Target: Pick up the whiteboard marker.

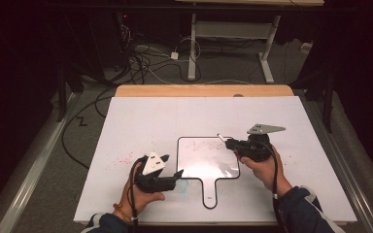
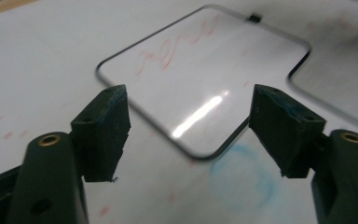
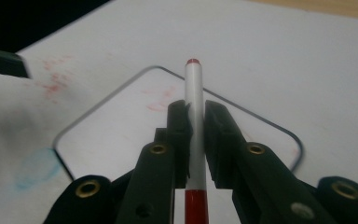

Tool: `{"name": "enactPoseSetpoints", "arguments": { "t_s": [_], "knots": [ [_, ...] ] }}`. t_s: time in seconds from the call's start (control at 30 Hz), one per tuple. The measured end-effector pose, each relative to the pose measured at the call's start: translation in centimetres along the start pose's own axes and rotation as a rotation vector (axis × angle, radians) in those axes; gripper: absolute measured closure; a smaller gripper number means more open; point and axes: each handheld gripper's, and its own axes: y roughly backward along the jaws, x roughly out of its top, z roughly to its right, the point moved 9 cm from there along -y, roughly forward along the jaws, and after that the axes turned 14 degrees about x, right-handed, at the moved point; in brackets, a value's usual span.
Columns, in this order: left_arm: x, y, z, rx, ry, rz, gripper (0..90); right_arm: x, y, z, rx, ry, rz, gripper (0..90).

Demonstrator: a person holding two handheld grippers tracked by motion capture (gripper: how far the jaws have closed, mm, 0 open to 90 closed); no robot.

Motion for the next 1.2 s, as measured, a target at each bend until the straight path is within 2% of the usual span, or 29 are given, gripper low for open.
{"name": "enactPoseSetpoints", "arguments": {
  "t_s": [0.03,0.07,0.13,0.23,0.27,0.3,0.33,0.37,0.4,0.43,0.47,0.53,0.57,0.6,0.63,0.67,0.7,0.73,0.8,0.83,0.87,0.9,0.93,0.97,1.1,1.2],
  "knots": [
    [1.5,-0.6,1.1,-0.04,0.02,0.024,29.6,0.2,-0.1,-0.8,0.017,0.016,0.005,81.8],
    [2.2,-1.0,1.5,-0.052,0.022,0.038,29.9,0.5,-0.3,-1.7,0.046,0.031,0.017,81.8],
    [3.4,-1.6,1.8,-0.062,0.044,0.057,29.9,0.7,-0.6,-3.2,0.071,0.068,0.017,81.8],
    [4.8,-2.3,1.7,-0.095,0.121,0.081,32.0,0.7,-0.9,-4.9,0.104,0.106,0.013,81.8],
    [5.1,-2.4,1.8,-0.119,0.153,0.088,33.2,0.6,-1.0,-5.3,0.117,0.115,0.007,81.8],
    [5.1,-2.4,1.8,-0.119,0.153,0.088,33.7,0.5,-1.0,-5.6,0.122,0.126,0.005,81.8],
    [5.6,-2.6,2.1,-0.151,0.189,0.099,34.0,0.5,-1.1,-5.8,0.12,0.131,0.005,81.8],
    [5.9,-2.8,2.7,-0.168,0.247,0.108,35.5,0.4,-1.2,-6.0,0.136,0.131,0.005,81.8],
    [5.9,-2.8,2.7,-0.168,0.247,0.108,36.8,0.3,-1.3,-6.2,0.142,0.136,0.004,81.8],
    [6.1,-2.9,3.1,-0.207,0.262,0.105,37.5,0.2,-1.3,-6.4,0.137,0.143,0.001,81.8],
    [6.1,-2.9,3.1,-0.207,0.262,0.105,38.1,0.2,-1.4,-6.6,0.149,0.146,0.004,81.8],
    [6.2,-3.1,3.2,-0.26,0.33,0.103,41.1,0.2,-1.3,-6.6,0.128,0.161,0.012,81.8],
    [6.2,-3.1,3.2,-0.26,0.33,0.103,41.8,0.2,-1.3,-6.6,0.128,0.163,0.013,81.8],
    [6.2,-3.1,3.1,-0.281,0.359,0.105,42.1,0.2,-1.3,-6.6,0.136,0.161,0.019,81.8],
    [6.2,-3.1,3.1,-0.281,0.359,0.105,43.5,0.2,-1.3,-6.6,0.136,0.161,0.019,81.8],
    [6.2,-3.1,3.1,-0.32,0.396,0.111,44.3,0.2,-1.3,-6.7,0.14,0.168,0.021,81.8],
    [6.2,-3.1,3.1,-0.32,0.396,0.111,45.3,0.2,-1.3,-6.7,0.14,0.168,0.021,81.8],
    [6.0,-3.0,3.1,-0.351,0.395,0.111,46.9,0.2,-1.4,-6.7,0.138,0.172,0.027,81.8],
    [6.1,-3.0,3.0,-0.348,0.394,0.119,52.4,0.0,-1.6,-6.7,0.149,0.172,0.018,81.8],
    [6.2,-2.9,3.0,-0.35,0.393,0.125,52.4,0.0,-1.6,-6.7,0.149,0.172,0.018,81.8],
    [6.2,-2.8,3.0,-0.358,0.396,0.134,59.4,-0.2,-1.7,-6.8,0.152,0.177,0.009,81.8],
    [6.6,-2.6,3.1,-0.362,0.417,0.154,63.2,-0.3,-1.8,-6.9,0.157,0.181,0.009,81.8],
    [6.6,-2.6,3.1,-0.362,0.417,0.154,65.2,-0.3,-1.8,-6.9,0.157,0.181,0.009,81.8],
    [6.6,-2.6,3.1,-0.361,0.388,0.159,68.7,-0.3,-2.0,-7.0,0.155,0.19,0.008,81.8],
    [6.7,-2.5,3.4,-0.373,0.375,0.165,74.6,-0.4,-2.0,-7.1,0.155,0.198,0.003,81.8],
    [6.8,-2.5,3.5,-0.361,0.346,0.171,78.0,-0.5,-2.1,-7.2,0.151,0.207,0.001,81.9]
  ]
}}
